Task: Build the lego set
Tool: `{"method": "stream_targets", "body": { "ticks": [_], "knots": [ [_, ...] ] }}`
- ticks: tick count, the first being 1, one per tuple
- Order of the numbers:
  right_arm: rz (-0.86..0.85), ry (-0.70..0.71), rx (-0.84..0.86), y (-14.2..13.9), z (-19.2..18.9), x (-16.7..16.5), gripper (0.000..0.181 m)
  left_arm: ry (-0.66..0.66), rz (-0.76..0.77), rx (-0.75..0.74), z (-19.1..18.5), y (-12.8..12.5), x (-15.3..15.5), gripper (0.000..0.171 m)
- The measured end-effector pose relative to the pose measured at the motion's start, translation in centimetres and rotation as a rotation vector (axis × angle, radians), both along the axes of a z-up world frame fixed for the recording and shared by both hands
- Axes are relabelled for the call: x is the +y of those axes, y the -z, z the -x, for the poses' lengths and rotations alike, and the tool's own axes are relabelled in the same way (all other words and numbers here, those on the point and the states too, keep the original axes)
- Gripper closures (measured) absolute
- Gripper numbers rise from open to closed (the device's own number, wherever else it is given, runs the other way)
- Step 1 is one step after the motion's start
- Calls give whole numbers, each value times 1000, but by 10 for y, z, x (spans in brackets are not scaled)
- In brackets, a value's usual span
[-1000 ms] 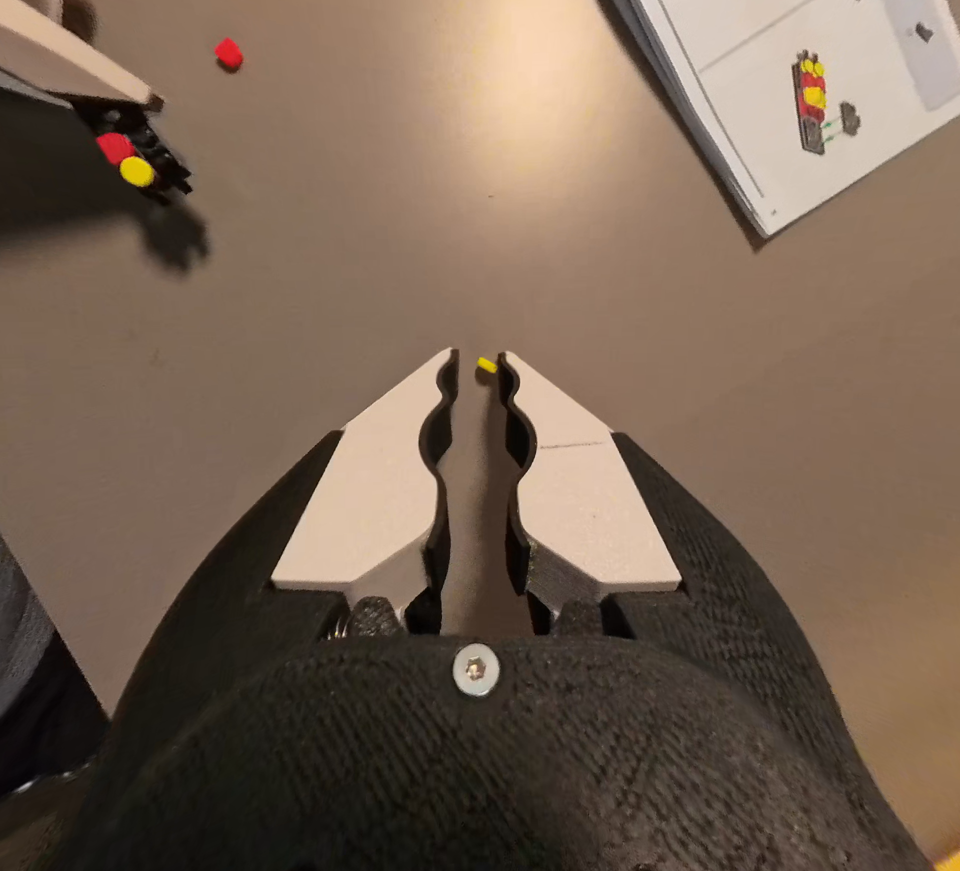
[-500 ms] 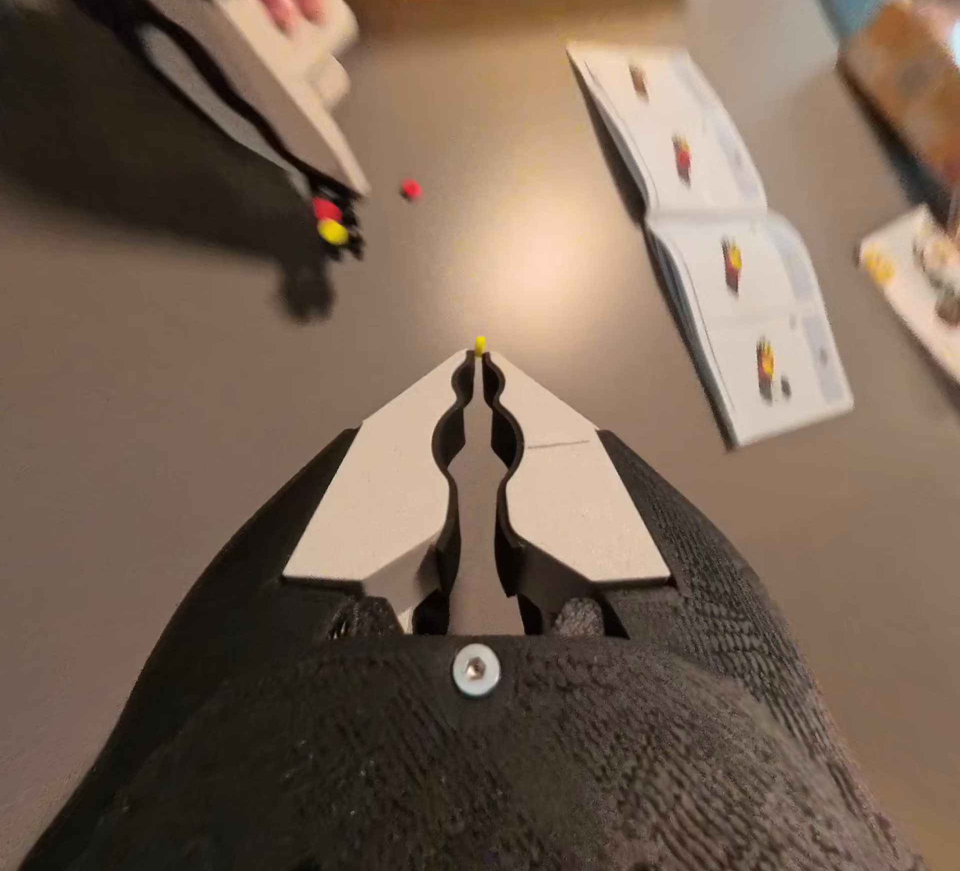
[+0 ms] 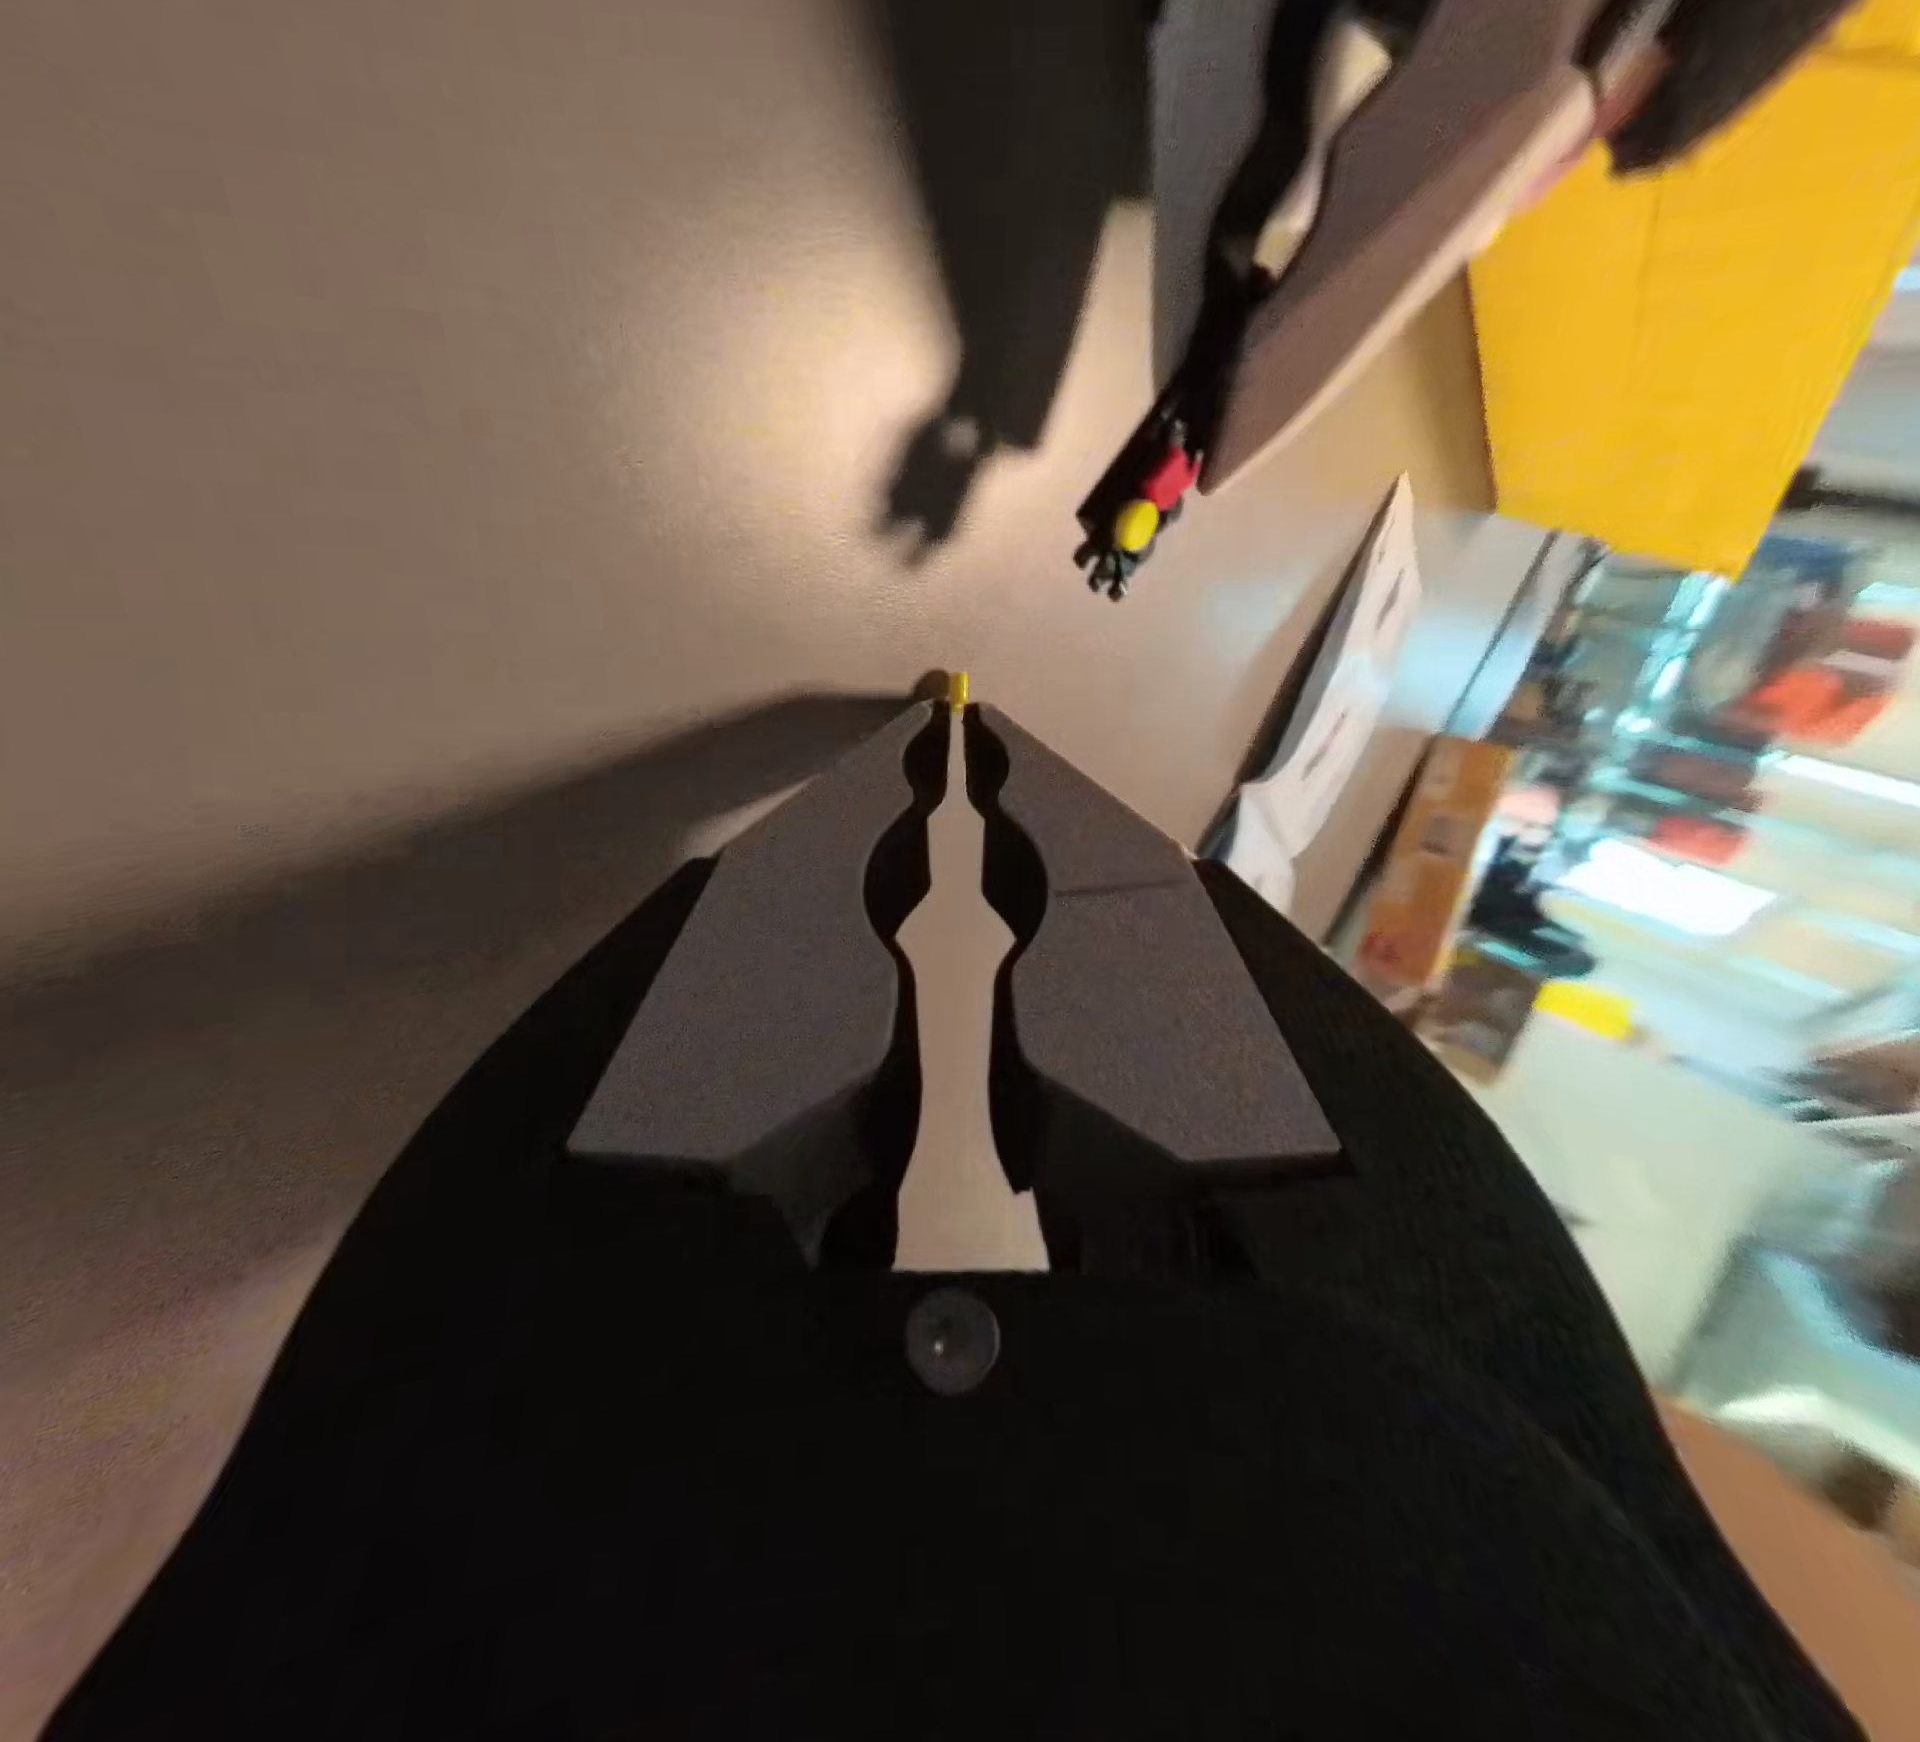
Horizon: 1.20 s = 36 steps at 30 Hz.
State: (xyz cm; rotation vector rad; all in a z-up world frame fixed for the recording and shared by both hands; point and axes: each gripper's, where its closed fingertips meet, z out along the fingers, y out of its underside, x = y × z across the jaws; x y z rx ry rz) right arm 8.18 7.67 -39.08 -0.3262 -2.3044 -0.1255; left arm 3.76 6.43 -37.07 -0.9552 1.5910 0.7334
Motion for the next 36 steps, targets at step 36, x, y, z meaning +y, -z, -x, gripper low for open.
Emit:
{"method": "stream_targets", "body": {
  "ticks": [36],
  "knots": [
    [1024,718,-9,2,-26,19,172,1,23,7,0,2,0,168]
  ]
}}
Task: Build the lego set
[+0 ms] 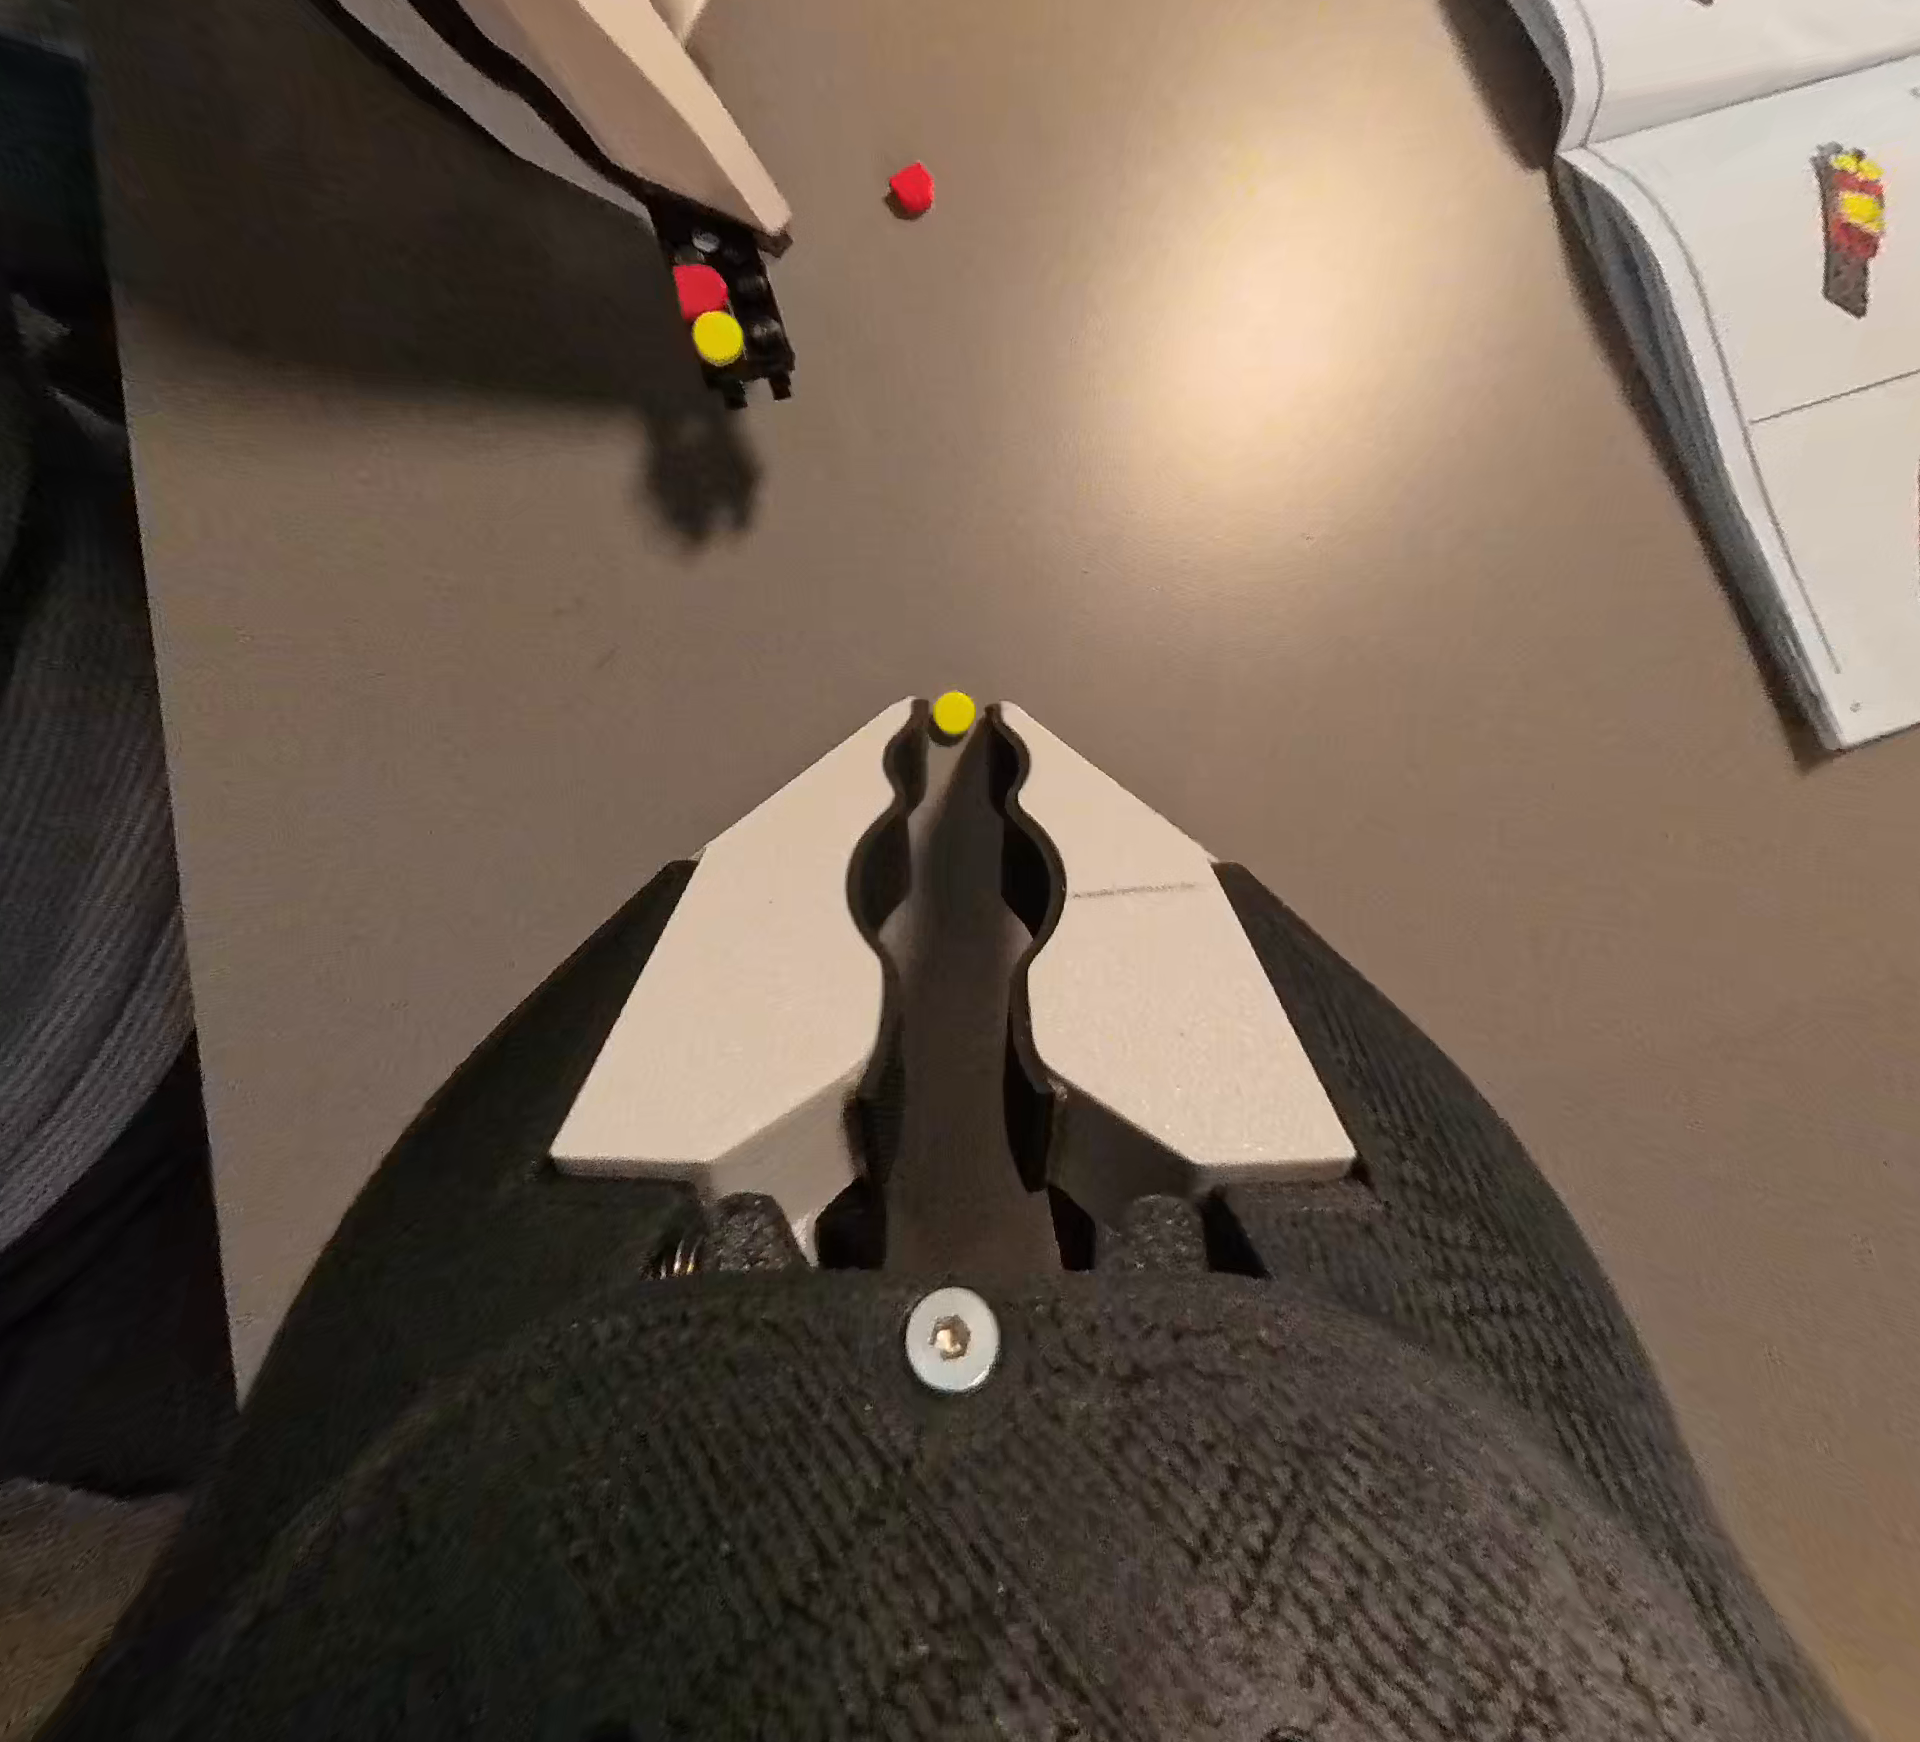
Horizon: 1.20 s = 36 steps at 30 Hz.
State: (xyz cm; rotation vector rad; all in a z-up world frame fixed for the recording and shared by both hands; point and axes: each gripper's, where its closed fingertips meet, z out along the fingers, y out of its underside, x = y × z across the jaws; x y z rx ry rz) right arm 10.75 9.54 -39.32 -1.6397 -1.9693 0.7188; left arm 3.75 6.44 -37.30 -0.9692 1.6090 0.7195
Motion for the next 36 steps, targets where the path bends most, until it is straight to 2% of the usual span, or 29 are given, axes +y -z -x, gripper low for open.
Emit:
{"method": "stream_targets", "body": {
  "ticks": [5,7,9,12,22,36],
  "knots": [
    [-46,-25,-2,-1,3,0,176,2,-8,0,-1,-1,0,167],
    [-38,-51,65,-13,14,-5,176,4,-11,-3,-1,-1,0,167],
    [42,-107,143,-31,29,-21,176,7,-18,-7,-2,-2,0,167],
    [77,-198,189,-44,44,-40,176,13,-31,-14,-3,-4,0,167],
    [99,-314,117,-48,53,-50,176,23,-115,-49,-5,-19,0,167],
    [89,-337,55,-53,52,-49,175,30,-152,-60,-6,-26,1,167]
  ]
}}
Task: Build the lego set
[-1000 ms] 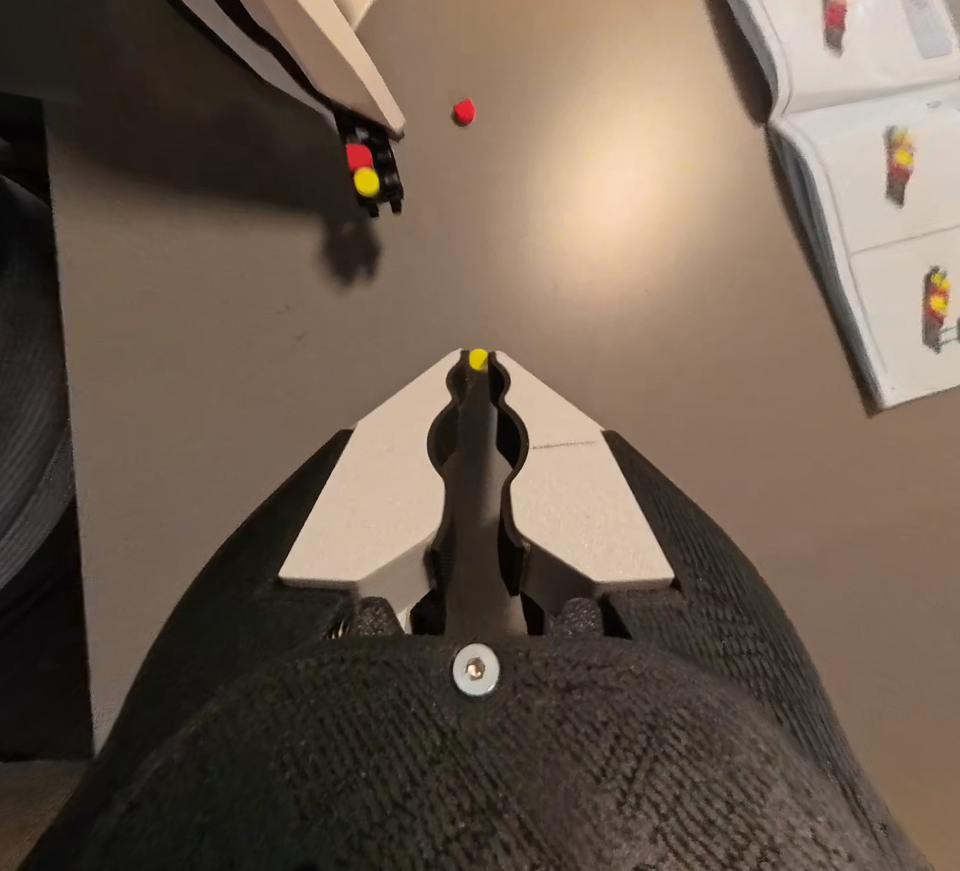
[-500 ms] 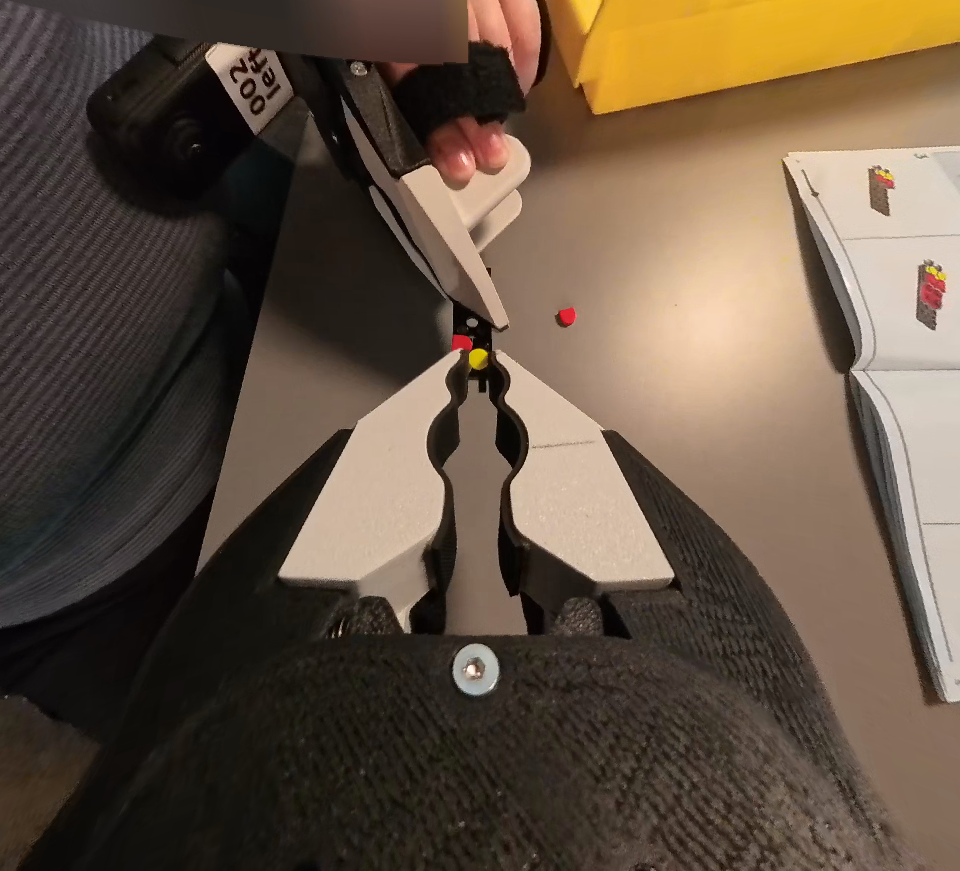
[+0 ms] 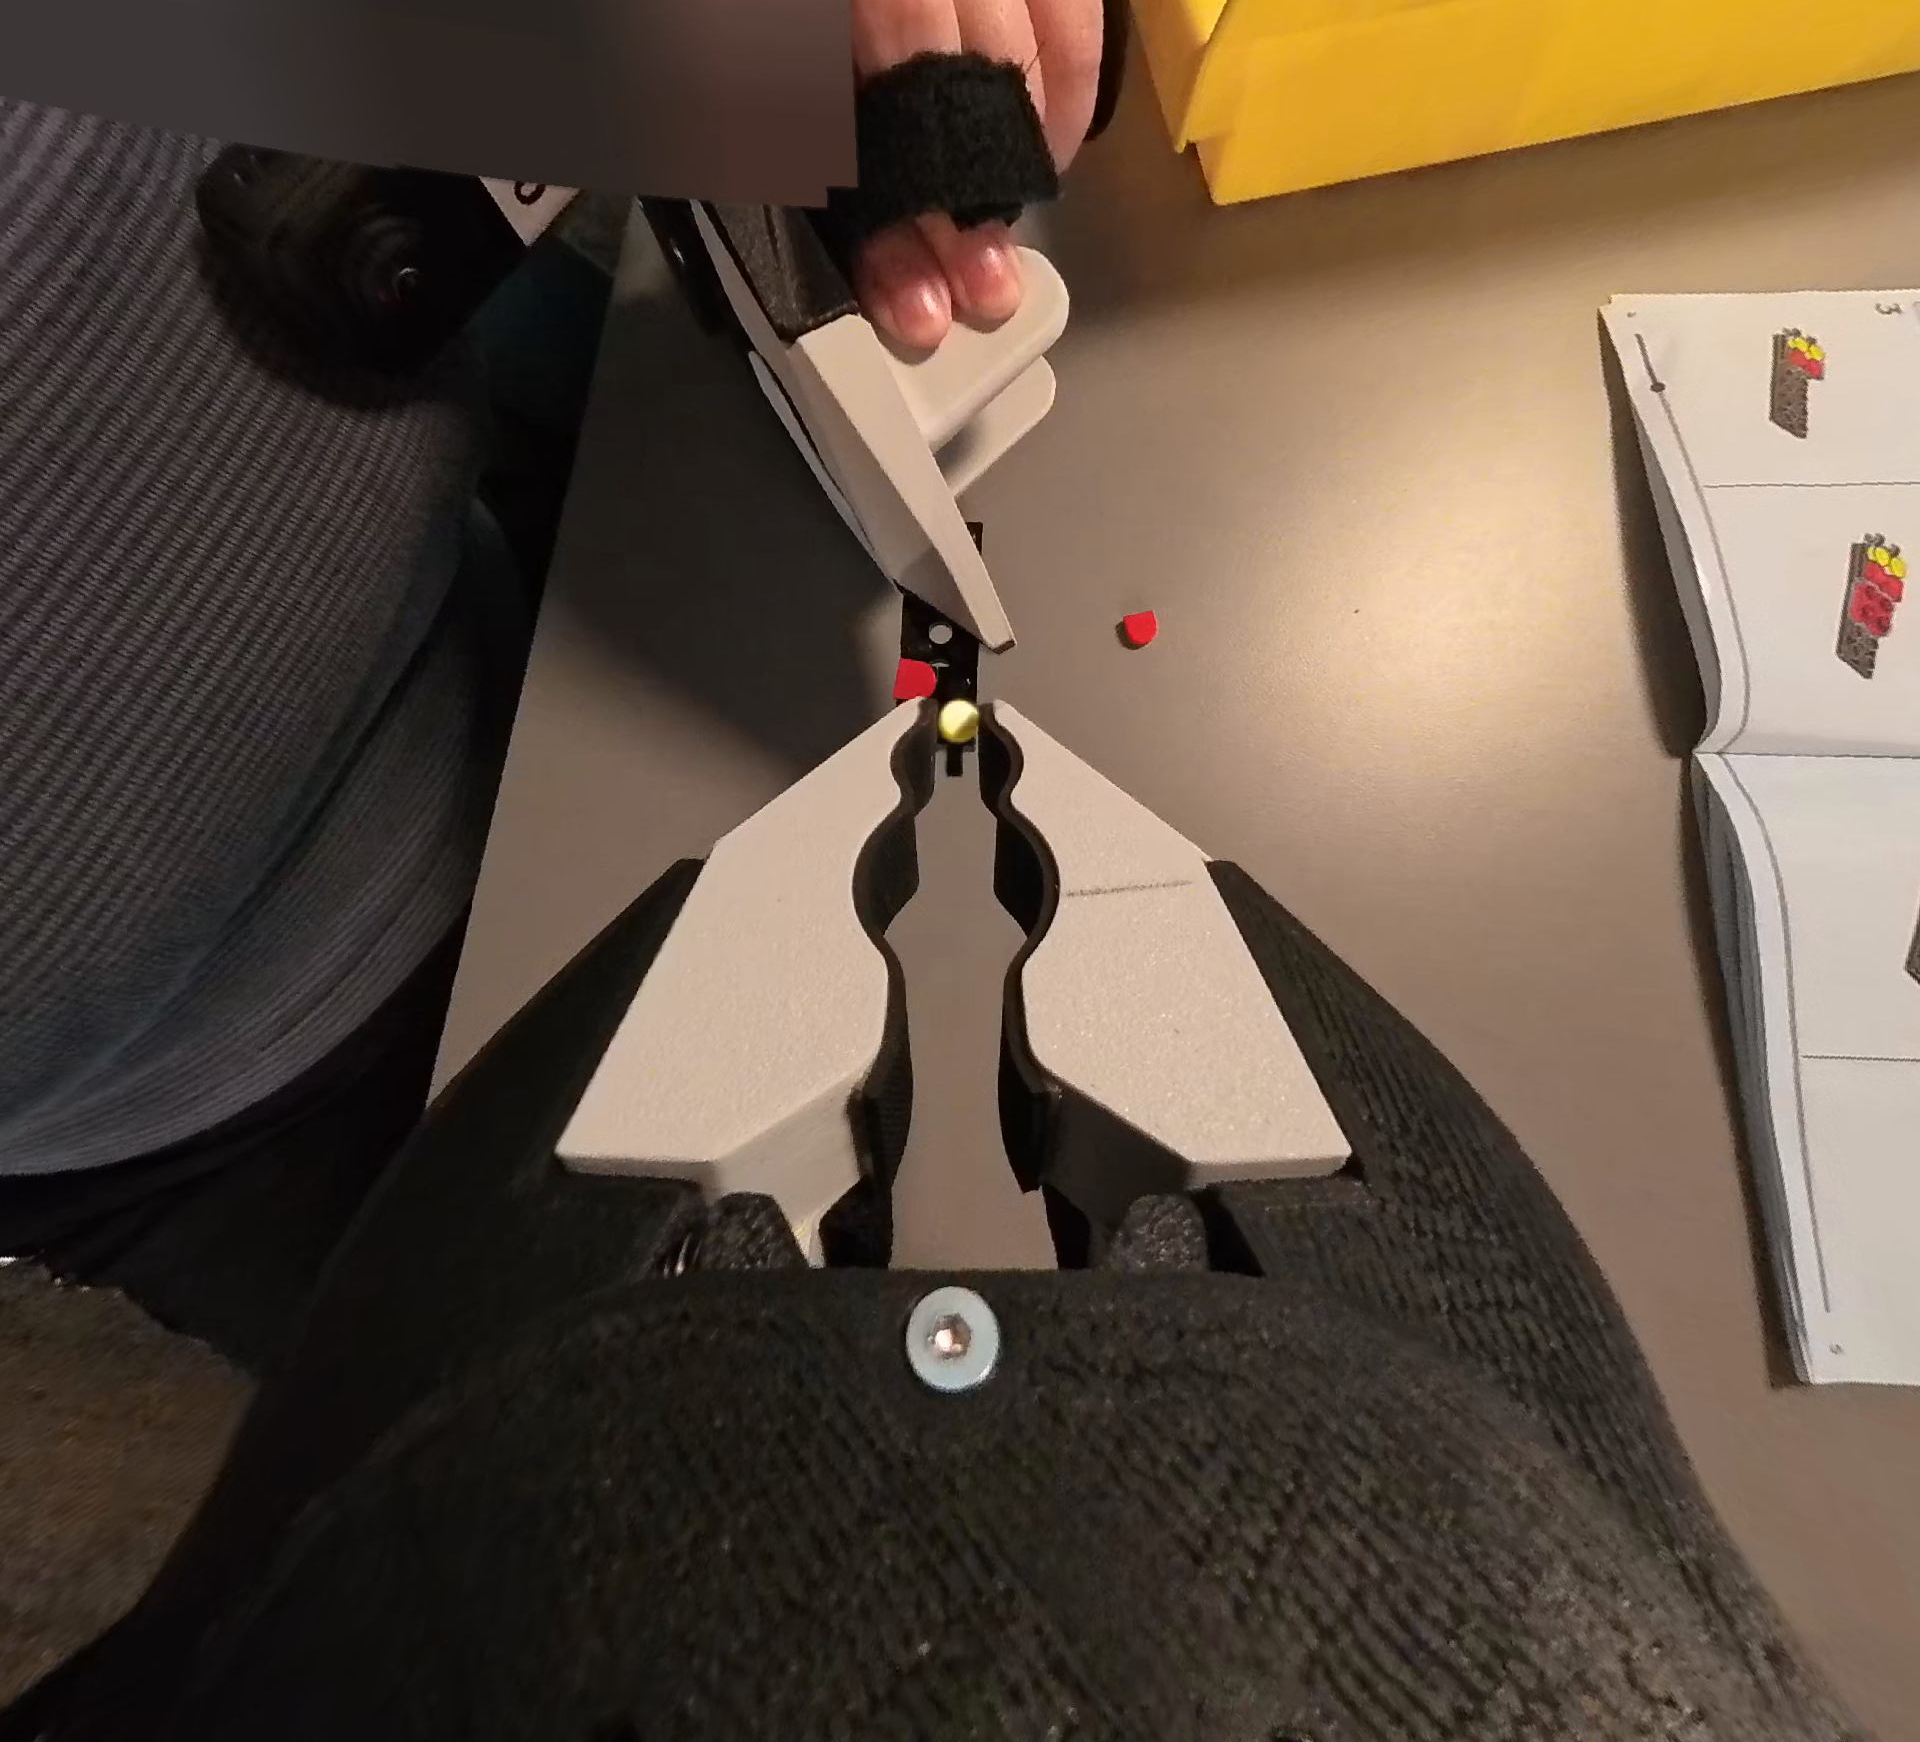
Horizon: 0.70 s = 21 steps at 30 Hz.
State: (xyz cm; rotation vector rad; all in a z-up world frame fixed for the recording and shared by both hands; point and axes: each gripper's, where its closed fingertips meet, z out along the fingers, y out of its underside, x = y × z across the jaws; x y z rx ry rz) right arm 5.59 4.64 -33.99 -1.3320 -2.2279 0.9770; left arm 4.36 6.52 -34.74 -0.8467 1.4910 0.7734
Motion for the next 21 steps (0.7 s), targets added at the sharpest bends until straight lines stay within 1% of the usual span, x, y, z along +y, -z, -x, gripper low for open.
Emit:
{"method": "stream_targets", "body": {
  "ticks": [6,9,11,14,16,18,19,20,21],
  "knots": [
    [9,-3,-10,-1,-2,-1,172,1,-5,-1,0,-1,0,167],
    [-22,-10,22,-4,-4,-1,161,-2,-13,-6,0,-3,1,167],
    [-120,-46,72,-3,-9,0,142,-3,-13,-8,0,-3,1,167],
    [-341,-107,153,7,-17,2,137,-3,-14,-8,0,-3,1,167],
    [-420,-117,177,15,-21,1,135,-3,-13,-6,0,-3,1,167],
    [-418,-103,163,22,-25,0,132,-2,-2,-3,0,-1,1,167],
    [-383,-83,146,24,-27,1,132,-1,7,1,0,0,1,167],
    [-331,-51,133,26,-29,3,135,0,18,6,-1,2,1,167],
    [-276,0,120,27,-28,7,142,0,33,12,-1,5,1,167]
  ]
}}
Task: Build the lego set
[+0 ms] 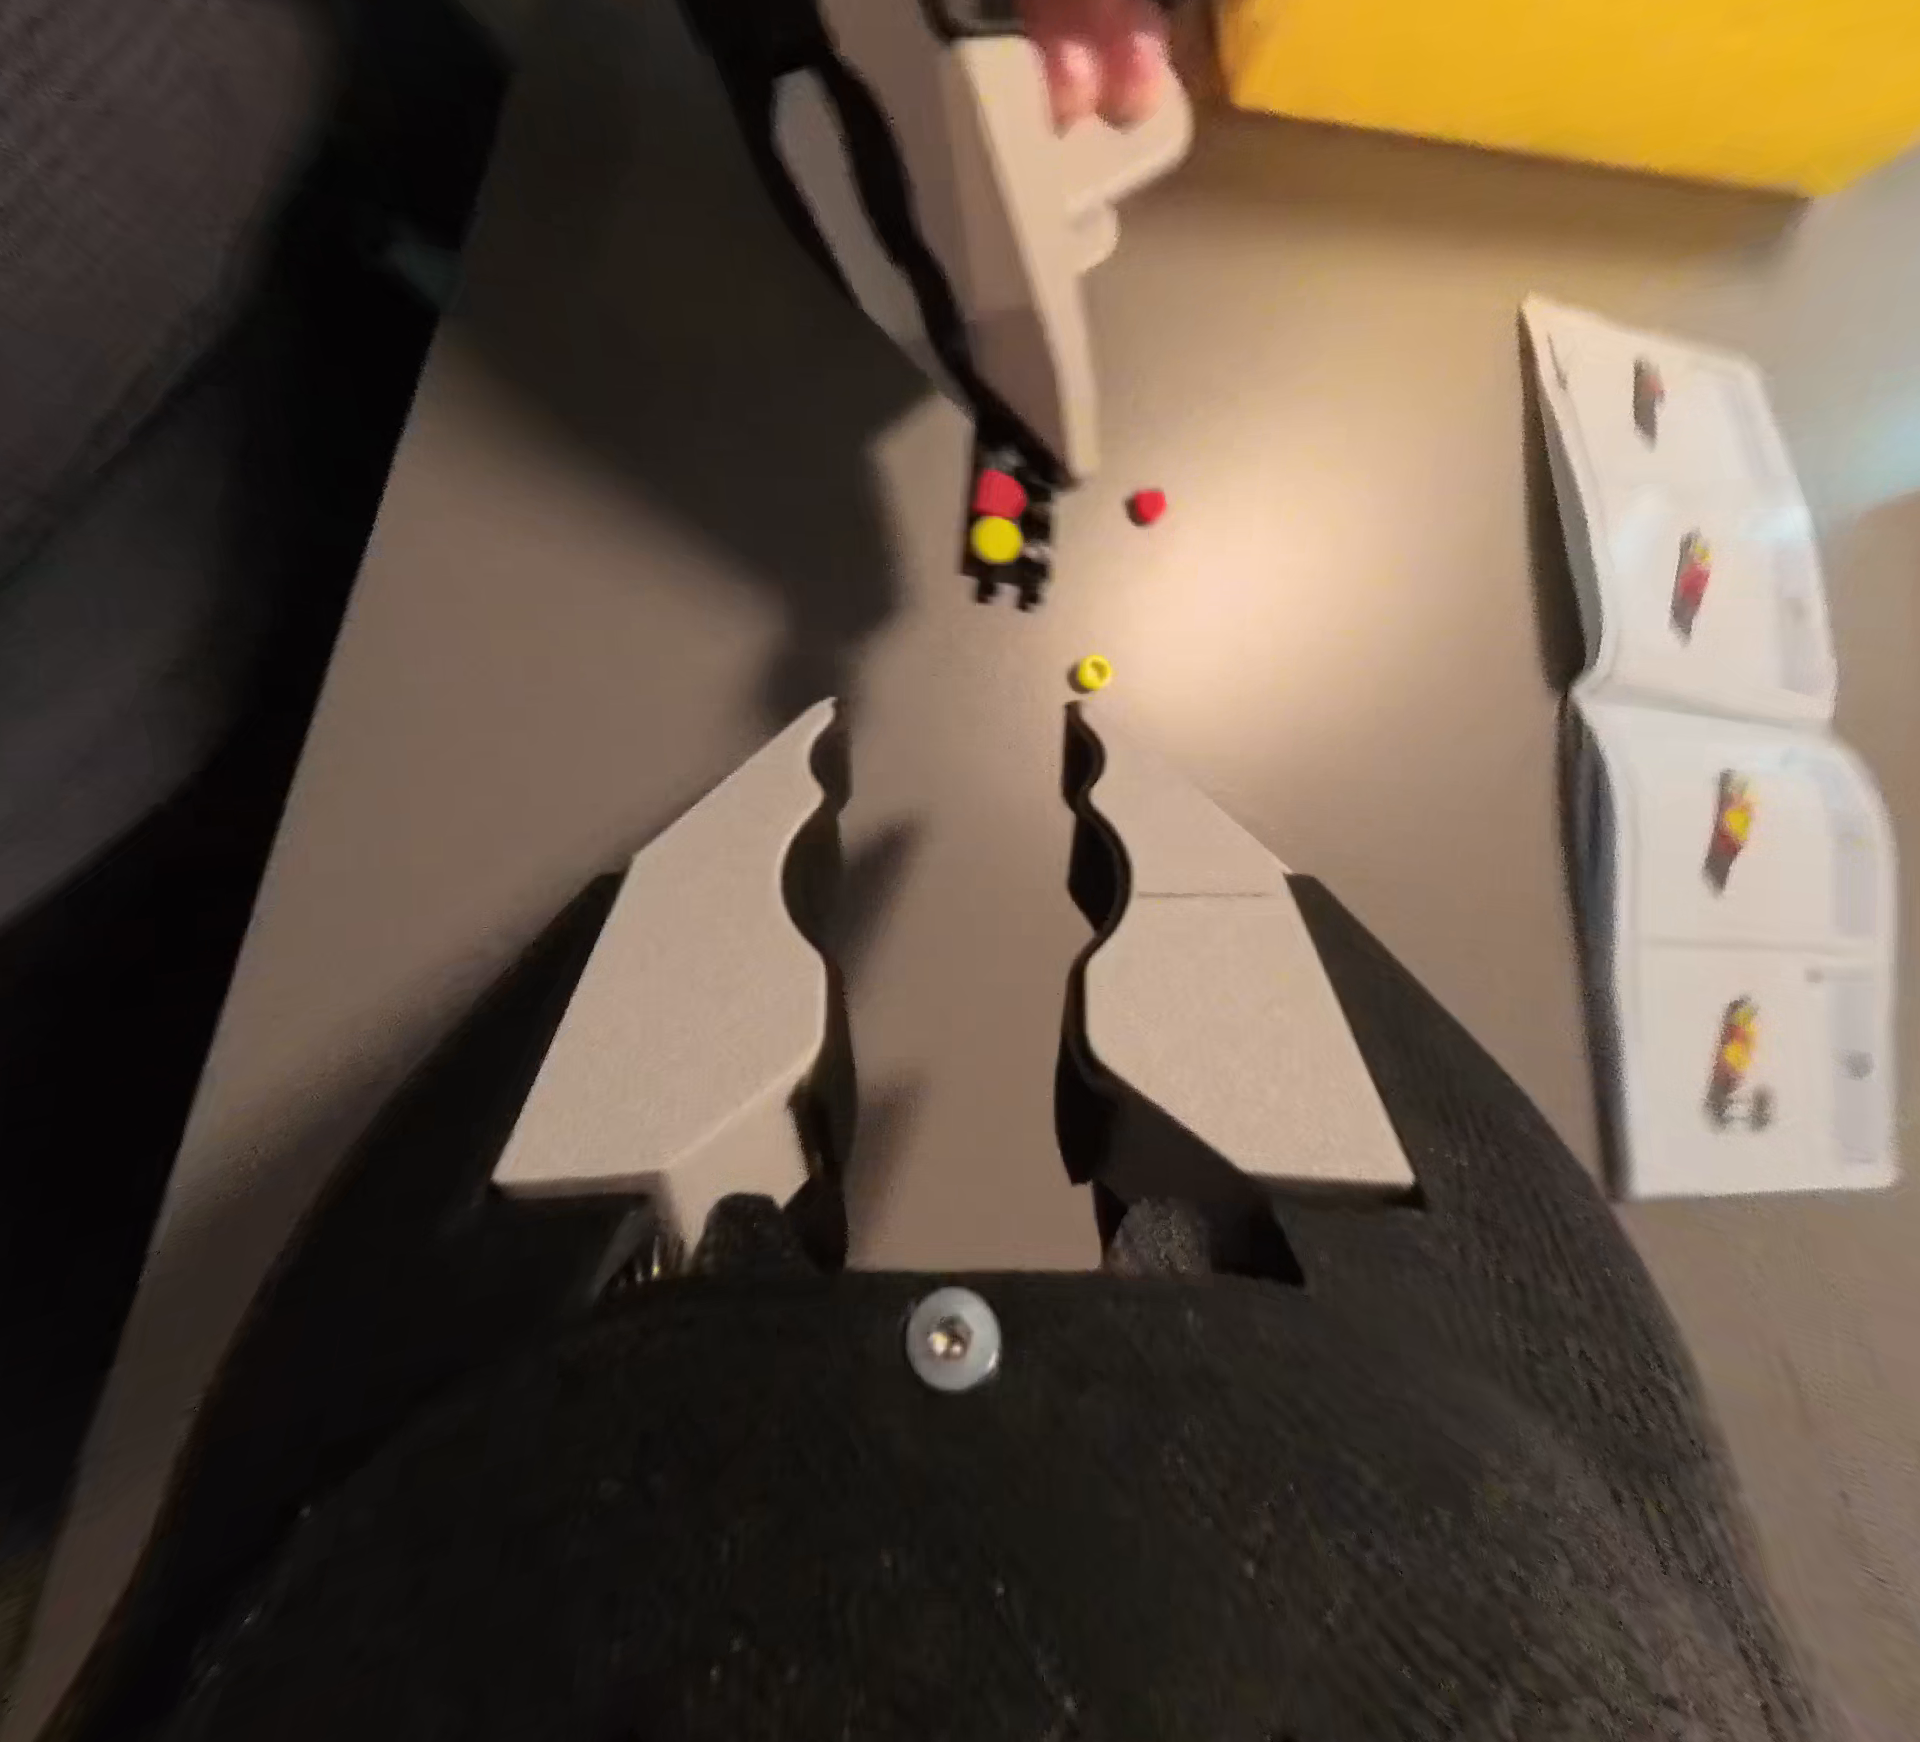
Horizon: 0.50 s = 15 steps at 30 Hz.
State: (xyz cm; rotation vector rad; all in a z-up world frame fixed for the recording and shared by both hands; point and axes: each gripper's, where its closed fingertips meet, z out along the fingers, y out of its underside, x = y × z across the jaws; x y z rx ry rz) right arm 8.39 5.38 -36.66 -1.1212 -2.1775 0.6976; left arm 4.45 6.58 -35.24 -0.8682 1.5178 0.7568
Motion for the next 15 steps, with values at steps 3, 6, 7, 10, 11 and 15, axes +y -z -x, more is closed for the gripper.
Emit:
{"method": "stream_targets", "body": {
  "ticks": [3,6,7,10,11,15],
  "knots": [
    [146,182,-32,9,7,21,157,3,43,19,-2,10,-1,167],
    [270,238,-62,20,16,22,161,5,76,36,-2,16,-4,167],
    [279,249,-62,22,20,22,161,5,78,39,-2,16,-5,167],
    [293,247,-60,24,29,19,166,6,82,46,-1,17,-7,167],
    [283,246,-59,24,31,19,168,7,84,47,-1,17,-7,167],
    [191,219,-60,25,34,19,175,7,82,49,-1,15,-10,167]
  ]
}}
